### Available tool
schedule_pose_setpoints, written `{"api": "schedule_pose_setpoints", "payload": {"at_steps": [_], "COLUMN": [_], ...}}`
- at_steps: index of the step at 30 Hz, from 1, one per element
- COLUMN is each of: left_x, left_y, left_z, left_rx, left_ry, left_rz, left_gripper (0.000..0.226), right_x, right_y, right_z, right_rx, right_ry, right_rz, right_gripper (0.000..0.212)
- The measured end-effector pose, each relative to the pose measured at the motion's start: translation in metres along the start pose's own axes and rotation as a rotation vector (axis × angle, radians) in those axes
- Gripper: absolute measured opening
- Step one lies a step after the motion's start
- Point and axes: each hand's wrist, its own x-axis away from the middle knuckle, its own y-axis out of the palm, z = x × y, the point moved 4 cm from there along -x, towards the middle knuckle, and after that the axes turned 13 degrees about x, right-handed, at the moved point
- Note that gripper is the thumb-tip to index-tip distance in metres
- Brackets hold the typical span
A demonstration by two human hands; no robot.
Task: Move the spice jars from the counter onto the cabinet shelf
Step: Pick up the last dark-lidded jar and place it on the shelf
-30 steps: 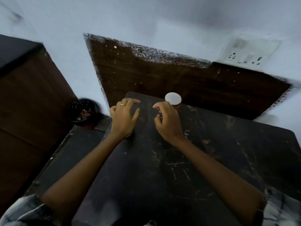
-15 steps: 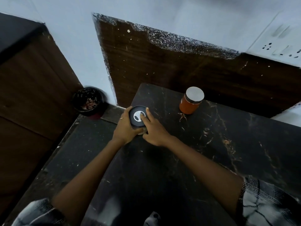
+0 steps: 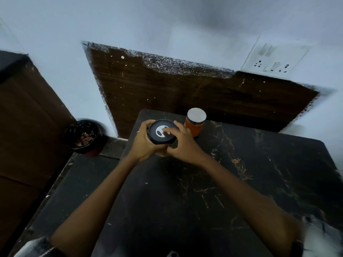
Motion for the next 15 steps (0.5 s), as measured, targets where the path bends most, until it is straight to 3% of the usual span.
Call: {"api": "schedule_pose_setpoints", "payload": {"at_steps": [10, 15], "left_x": [-0.006, -0.001], "left_y": [0.095, 0.153], "left_z": [0.112, 0.167], "left_rx": [0.343, 0.528], "left_ry": [-0.061, -0.065], "left_rz": [-0.329, -0.49], "left_gripper": [0.079, 0.081], "right_x": [0.081, 0.116], "right_y": [-0.15, -0.203], "right_z": [0.04, 0.061], "right_rx": [-0.116, -0.317], "right_ry": [-0.016, -0.033], "right_rz": [0.136, 0.156], "right_gripper": [0.07, 0.08]}}
